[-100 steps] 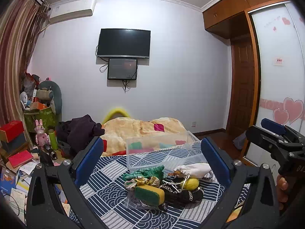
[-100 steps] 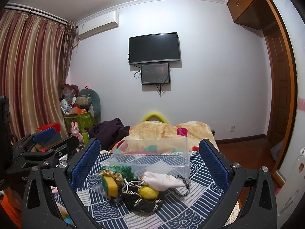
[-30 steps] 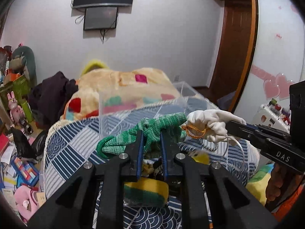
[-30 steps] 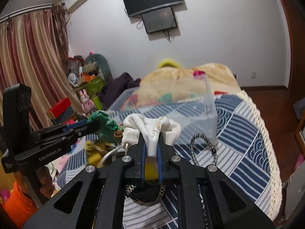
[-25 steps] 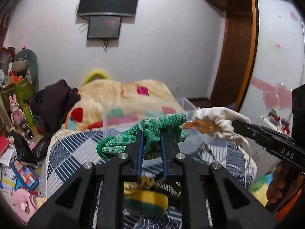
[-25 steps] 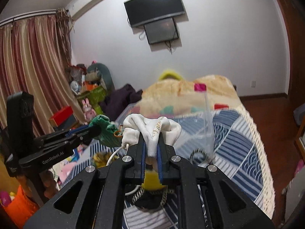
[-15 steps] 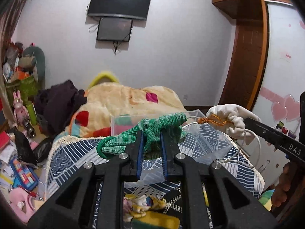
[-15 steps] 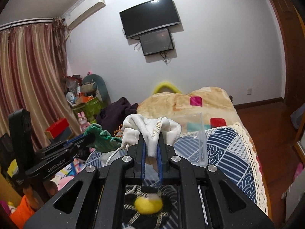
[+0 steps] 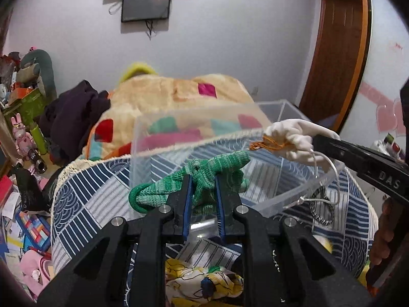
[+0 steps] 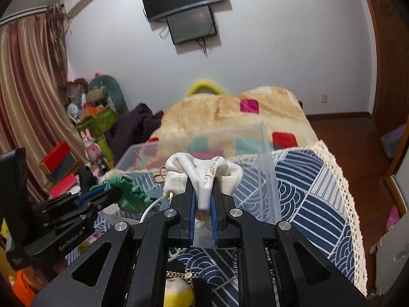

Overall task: Organize soft objects
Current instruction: 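Lower the green cloth and white glove into the clear box and release both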

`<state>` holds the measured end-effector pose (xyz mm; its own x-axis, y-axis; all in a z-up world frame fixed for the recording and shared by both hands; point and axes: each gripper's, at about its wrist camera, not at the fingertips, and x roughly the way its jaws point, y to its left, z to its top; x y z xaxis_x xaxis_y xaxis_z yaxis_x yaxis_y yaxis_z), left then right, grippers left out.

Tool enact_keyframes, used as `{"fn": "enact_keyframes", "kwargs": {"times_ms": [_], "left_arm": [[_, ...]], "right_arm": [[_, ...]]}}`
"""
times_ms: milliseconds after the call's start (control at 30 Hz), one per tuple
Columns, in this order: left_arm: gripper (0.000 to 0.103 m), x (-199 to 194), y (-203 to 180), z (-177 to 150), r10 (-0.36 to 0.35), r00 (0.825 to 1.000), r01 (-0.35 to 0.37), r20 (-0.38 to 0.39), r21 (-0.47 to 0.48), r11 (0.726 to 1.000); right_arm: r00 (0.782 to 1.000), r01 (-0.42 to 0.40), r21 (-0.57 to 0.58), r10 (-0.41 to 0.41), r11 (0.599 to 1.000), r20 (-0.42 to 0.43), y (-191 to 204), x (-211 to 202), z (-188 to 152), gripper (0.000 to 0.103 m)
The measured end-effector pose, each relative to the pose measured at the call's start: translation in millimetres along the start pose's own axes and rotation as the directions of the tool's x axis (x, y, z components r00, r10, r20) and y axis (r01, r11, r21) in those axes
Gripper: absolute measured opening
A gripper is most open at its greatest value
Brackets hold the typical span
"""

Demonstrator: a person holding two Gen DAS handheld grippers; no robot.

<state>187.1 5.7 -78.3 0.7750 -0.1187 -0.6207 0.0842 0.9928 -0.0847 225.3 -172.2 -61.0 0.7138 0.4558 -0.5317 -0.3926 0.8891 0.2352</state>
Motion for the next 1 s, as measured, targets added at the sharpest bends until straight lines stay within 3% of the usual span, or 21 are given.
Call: {"fn": "enact_keyframes", "kwargs": {"times_ms": [267,467,767,1000], "left_arm": [[0.017,7.4,-4.3,-1.0,0.011,1.0,-0.01,-0.026,0.025,1.0],[0.036,2.8,-1.1,0.1,0.024,0.999,-0.024,-0.023,0.016,1.0],[0.057,-33.5,8.5,8.8,0.02,0.999,-0.019,0.051,-0.019,1.0],[0.07,-66.9,19.2,4.9,0.017,0.995,-0.013,0.1,-0.035,0.999]], "right_arm": [[0.996,0.015,-0.032,-0.017,0.999,-0.089,1.2,17.2,-7.2,0.011],[0.995,0.018,-0.038,-0.022,0.999,-0.096,-0.9,9.4,-6.5,0.014],[1.0,0.011,-0.059,-0.012,0.998,-0.028,2.5,-25.8,-2.0,0.033],[0.997,0.015,-0.107,-0.006,0.994,0.081,16.4,-61.7,-1.4,0.059]]}}
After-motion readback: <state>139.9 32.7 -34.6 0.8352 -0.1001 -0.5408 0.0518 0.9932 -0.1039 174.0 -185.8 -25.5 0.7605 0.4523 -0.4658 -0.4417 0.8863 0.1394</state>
